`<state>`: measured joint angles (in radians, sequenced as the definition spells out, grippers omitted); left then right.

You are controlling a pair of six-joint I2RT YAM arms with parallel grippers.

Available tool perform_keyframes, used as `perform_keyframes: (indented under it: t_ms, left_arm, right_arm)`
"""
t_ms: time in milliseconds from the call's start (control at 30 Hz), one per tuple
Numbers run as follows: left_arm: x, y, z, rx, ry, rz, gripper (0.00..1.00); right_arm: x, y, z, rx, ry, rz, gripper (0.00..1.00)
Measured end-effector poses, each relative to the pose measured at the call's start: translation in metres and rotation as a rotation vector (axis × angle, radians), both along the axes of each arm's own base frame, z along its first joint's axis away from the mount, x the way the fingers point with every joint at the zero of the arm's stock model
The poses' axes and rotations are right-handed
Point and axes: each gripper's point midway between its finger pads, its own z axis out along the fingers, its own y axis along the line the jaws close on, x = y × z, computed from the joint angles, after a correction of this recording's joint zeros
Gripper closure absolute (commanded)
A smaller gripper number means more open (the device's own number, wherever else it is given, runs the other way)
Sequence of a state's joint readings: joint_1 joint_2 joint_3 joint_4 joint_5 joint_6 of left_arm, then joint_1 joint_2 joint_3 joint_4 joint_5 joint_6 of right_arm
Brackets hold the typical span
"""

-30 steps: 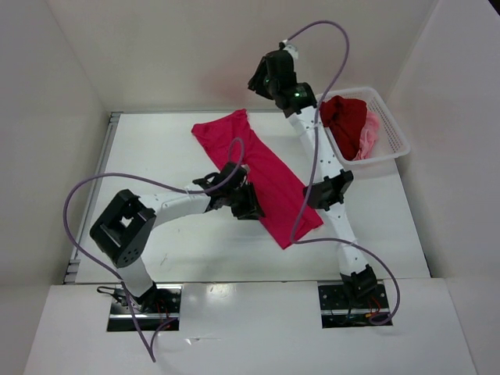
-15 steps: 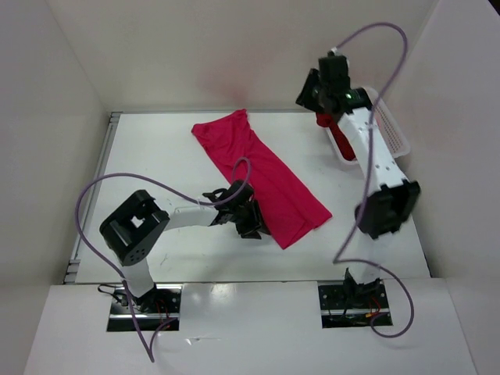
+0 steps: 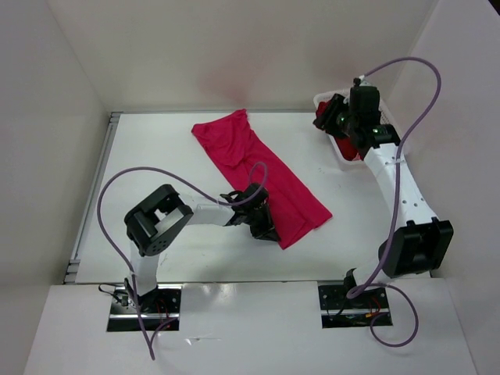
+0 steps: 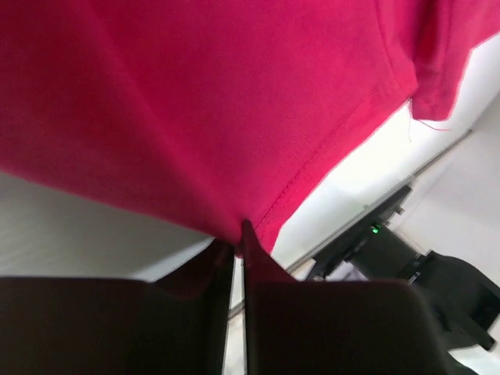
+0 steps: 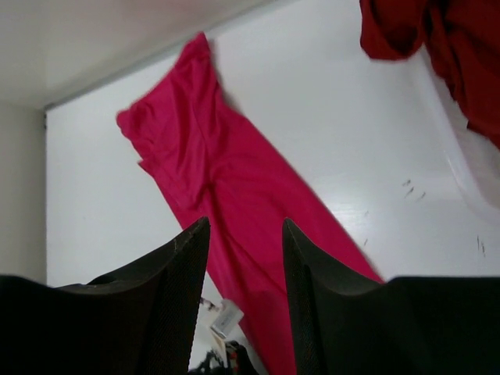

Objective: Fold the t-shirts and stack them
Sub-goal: Rotate the tshirt 90 degrees

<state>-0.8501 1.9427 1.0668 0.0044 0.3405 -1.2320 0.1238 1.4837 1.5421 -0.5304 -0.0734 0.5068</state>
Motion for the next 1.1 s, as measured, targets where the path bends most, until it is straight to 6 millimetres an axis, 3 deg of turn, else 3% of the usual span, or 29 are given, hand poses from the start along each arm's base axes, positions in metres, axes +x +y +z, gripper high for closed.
perform_keyframes:
  t_ms: [100, 200, 367, 467, 600, 667, 767, 833, 933, 967, 1000, 1100]
  left_arm:
    - [-0.002, 0.003, 0.0, 0.011, -0.001, -0.016, 1.0]
    - [-0.005, 0.02, 0.002, 0.038, -0.02, -0.043, 1.0]
    - [-0.015, 0.065, 0.012, 0.078, -0.023, -0.103, 1.0]
    - [-0.042, 0.088, 0.014, 0.09, 0.013, -0.168, 1.0]
    - [-0.086, 0.119, 0.022, 0.089, 0.092, -0.24, 0.91]
    - [-0.105, 0.135, 0.028, 0.081, 0.128, -0.26, 0.76]
    - [-0.116, 0.16, 0.036, 0.082, 0.156, -0.245, 0.22]
    - [-0.112, 0.174, 0.044, 0.094, 0.154, -0.213, 0.17]
    - [-0.084, 0.182, 0.06, 0.112, 0.106, -0.151, 0.21]
    - [-0.07, 0.181, 0.068, 0.109, 0.075, -0.132, 0.23]
    - [-0.055, 0.18, 0.077, 0.103, 0.034, -0.118, 0.26]
    - [0.004, 0.178, 0.105, 0.056, -0.095, -0.028, 0.41]
  right_arm:
    - [-0.01, 0.005, -0.038, 0.002, 0.086, 0.025, 0.52]
    - [-0.02, 0.013, -0.067, 0.001, 0.153, 0.053, 0.52]
    - [-0.05, 0.061, -0.096, 0.003, 0.219, 0.173, 0.52]
    - [-0.069, 0.094, -0.111, 0.004, 0.253, 0.255, 0.52]
    - [-0.087, 0.132, -0.123, 0.006, 0.285, 0.341, 0.52]
    - [-0.094, 0.15, -0.129, 0.004, 0.295, 0.379, 0.52]
    - [-0.104, 0.17, -0.142, -0.004, 0.326, 0.423, 0.52]
    - [-0.106, 0.175, -0.147, -0.009, 0.34, 0.431, 0.52]
    - [-0.103, 0.173, -0.152, -0.021, 0.344, 0.416, 0.62]
    - [-0.102, 0.171, -0.152, -0.025, 0.343, 0.41, 0.69]
    - [-0.102, 0.171, -0.153, -0.027, 0.343, 0.406, 0.83]
    - [-0.099, 0.17, -0.154, -0.032, 0.338, 0.4, 1.0]
